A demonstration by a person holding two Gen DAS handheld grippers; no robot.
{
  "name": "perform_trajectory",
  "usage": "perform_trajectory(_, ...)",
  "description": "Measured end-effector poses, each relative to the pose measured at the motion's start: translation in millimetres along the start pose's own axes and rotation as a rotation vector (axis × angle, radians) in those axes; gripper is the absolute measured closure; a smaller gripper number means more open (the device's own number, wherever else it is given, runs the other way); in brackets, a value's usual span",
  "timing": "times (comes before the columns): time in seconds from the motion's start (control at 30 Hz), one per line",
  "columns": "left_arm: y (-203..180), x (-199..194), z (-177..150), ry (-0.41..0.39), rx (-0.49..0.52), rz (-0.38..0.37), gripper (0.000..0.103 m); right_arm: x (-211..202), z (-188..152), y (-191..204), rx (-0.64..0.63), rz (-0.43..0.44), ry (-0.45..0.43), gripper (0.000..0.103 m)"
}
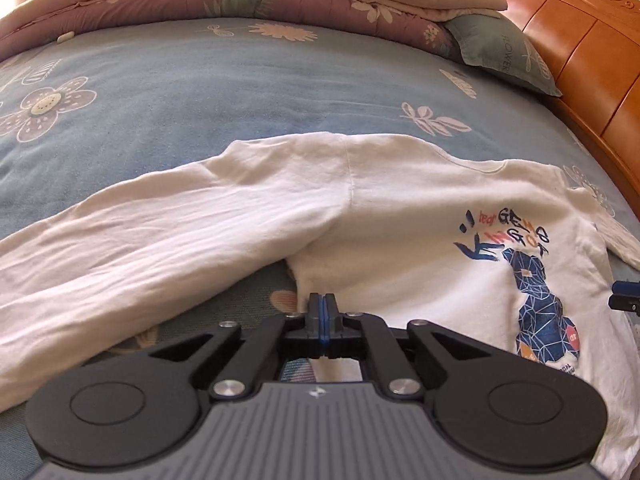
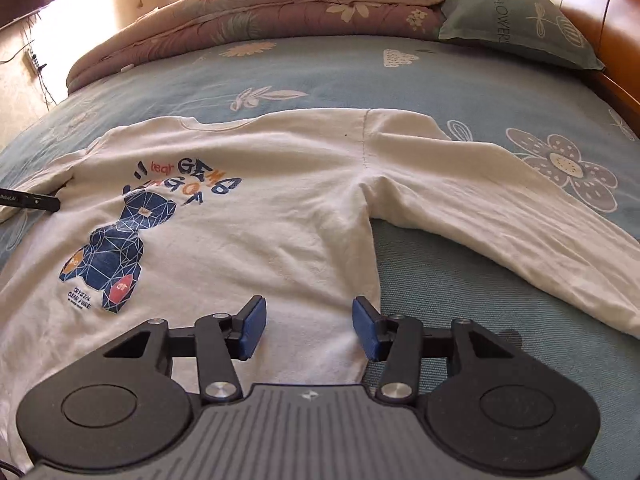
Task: Fold clothes
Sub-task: 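Release the hem with the left gripper and smooth the sweatshirt flat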
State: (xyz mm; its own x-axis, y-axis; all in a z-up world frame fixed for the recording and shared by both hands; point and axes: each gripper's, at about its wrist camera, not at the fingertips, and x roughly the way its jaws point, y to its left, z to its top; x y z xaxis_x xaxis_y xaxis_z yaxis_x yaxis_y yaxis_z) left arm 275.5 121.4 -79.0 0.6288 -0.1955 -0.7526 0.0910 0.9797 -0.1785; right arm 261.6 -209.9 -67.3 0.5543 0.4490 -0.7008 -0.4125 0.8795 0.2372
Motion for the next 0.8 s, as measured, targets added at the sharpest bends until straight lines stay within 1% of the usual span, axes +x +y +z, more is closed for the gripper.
perform_trajectory(0.07,-22.1,-6.8,-2.0,-0.019,0.084,-0.075,0.091,0.9,2.0,11.8,-0.044,-0.003,0.002,0.035)
perform_trajectory(0.13,-44.8,-11.6,-6.0,-0.03,0.176,-0.142,0.09,1.7,4.0,23.6,-0.087,-0.006,0.003,0.032)
perform_trajectory(0.17,-57.5,-9.1,-12.7,-0.019,0.241,-0.157,0.089,2.1,5.0,29.5,-0.109,-0.008,0.004,0.031)
perform_trajectory(0.2,-70.2,-6.6,-19.5,-0.008,0.306,-0.171,0.085,2.6,6.0,35.4,-0.131,-0.009,0.005,0.03)
perform_trajectory(0.23,-79.1,-3.6,-25.8,0.003,0.359,-0.166,0.081,3.0,7.1,41.3,-0.153,-0.011,0.006,0.03)
perform_trajectory(0.27,-80.9,0.5,-31.1,0.014,0.389,-0.125,0.081,3.4,8.1,47.1,-0.175,-0.012,0.007,0.03)
perform_trajectory(0.3,-77.9,2.3,-34.8,0.018,0.395,-0.102,0.081,5.2,5.8,51.1,-0.191,-0.017,0.018,0.03)
perform_trajectory(0.37,-57.3,-2.0,-35.9,0.003,0.329,-0.116,0.081,12.5,-7.3,53.9,-0.211,-0.036,0.066,0.029)
perform_trajectory(0.4,-53.7,-4.9,-34.9,0.005,0.322,-0.107,0.081,12.9,-16.0,53.3,-0.226,-0.049,0.077,0.024)
perform_trajectory(0.43,-50.1,-7.7,-34.0,0.008,0.316,-0.099,0.081,8.1,-26.1,50.2,-0.246,-0.063,0.069,0.02)
perform_trajectory(0.47,-46.5,-10.5,-33.1,0.011,0.309,-0.09,0.081,1.7,-33.5,46.5,-0.249,-0.07,0.065,0.01)
perform_trajectory(0.5,-42.9,-13.3,-32.1,0.013,0.302,-0.082,0.081,-5.6,-39.9,41.8,-0.235,-0.075,0.072,0.007)
perform_trajectory(0.57,-35.7,-18.9,-30.2,0.019,0.289,-0.065,0.085,-18.6,-49.8,34.7,-0.211,-0.092,0.085,0.007)
perform_trajectory(0.6,-32.1,-21.7,-29.3,0.021,0.282,-0.056,0.086,-21.6,-48.6,36.6,-0.209,-0.114,0.092,0.007)
perform_trajectory(0.63,-32.5,-24.0,-28.1,0.016,0.279,-0.067,0.084,-23.5,-45.6,40.9,-0.212,-0.127,0.089,0.007)
perform_trajectory(0.67,-41.7,-24.6,-27.3,0.0,0.29,-0.111,0.081,-25.0,-42.0,46.9,-0.22,-0.117,0.073,0.007)
perform_trajectory(0.7,-54.0,-23.0,-29.1,-0.003,0.328,-0.133,0.079,-25.4,-38.1,54.9,-0.23,-0.091,0.051,0.007)
perform_trajectory(0.77,-76.5,-17.8,-38.1,0.007,0.431,-0.119,0.079,-18.8,-33.1,74.3,-0.257,-0.043,0.033,0.007)
perform_trajectory(0.8,-74.2,-18.9,-42.9,0.005,0.436,-0.109,0.078,-12.1,-33.8,83.8,-0.279,-0.027,0.042,0.007)
